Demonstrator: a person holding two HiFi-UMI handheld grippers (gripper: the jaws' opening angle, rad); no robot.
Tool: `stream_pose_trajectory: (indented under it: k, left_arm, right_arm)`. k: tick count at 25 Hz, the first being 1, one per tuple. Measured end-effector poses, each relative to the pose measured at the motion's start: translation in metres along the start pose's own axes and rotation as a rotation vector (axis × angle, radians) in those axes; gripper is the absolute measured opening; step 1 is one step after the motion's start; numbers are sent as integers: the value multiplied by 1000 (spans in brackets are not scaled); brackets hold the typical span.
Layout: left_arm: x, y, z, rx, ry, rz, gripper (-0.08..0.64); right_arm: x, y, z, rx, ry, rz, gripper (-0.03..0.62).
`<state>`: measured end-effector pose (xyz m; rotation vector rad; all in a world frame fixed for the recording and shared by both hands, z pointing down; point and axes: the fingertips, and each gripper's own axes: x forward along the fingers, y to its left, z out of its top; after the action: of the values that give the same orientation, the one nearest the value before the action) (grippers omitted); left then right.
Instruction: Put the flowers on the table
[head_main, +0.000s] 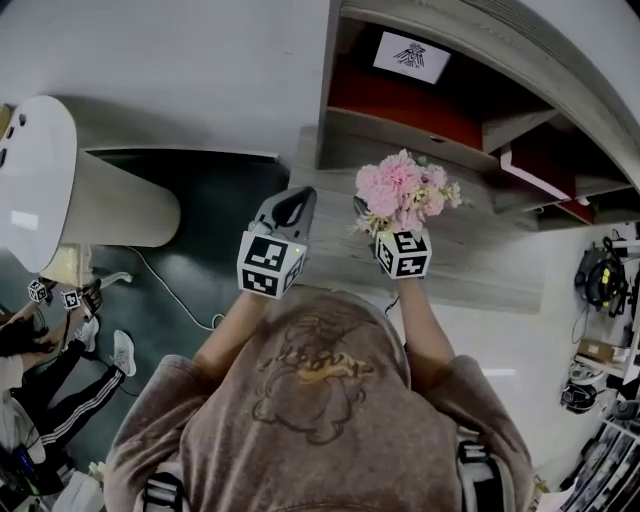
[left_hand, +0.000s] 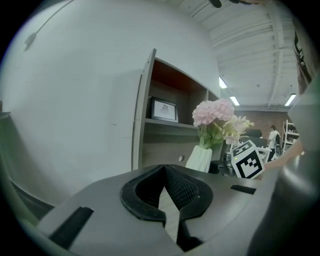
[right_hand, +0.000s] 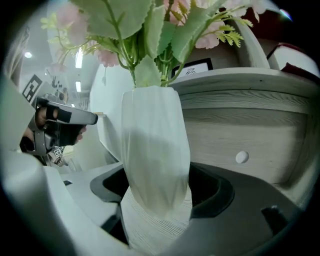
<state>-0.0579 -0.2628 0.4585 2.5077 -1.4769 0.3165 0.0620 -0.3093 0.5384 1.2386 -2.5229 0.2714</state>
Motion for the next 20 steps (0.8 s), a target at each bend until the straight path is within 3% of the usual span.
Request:
stream_pose_trajectory:
  k: [20]
  left_arm:
    - [6,32,-13,-49,65,46,15]
  right_arm:
    - [67,-16,-52,-50,132,-32,358]
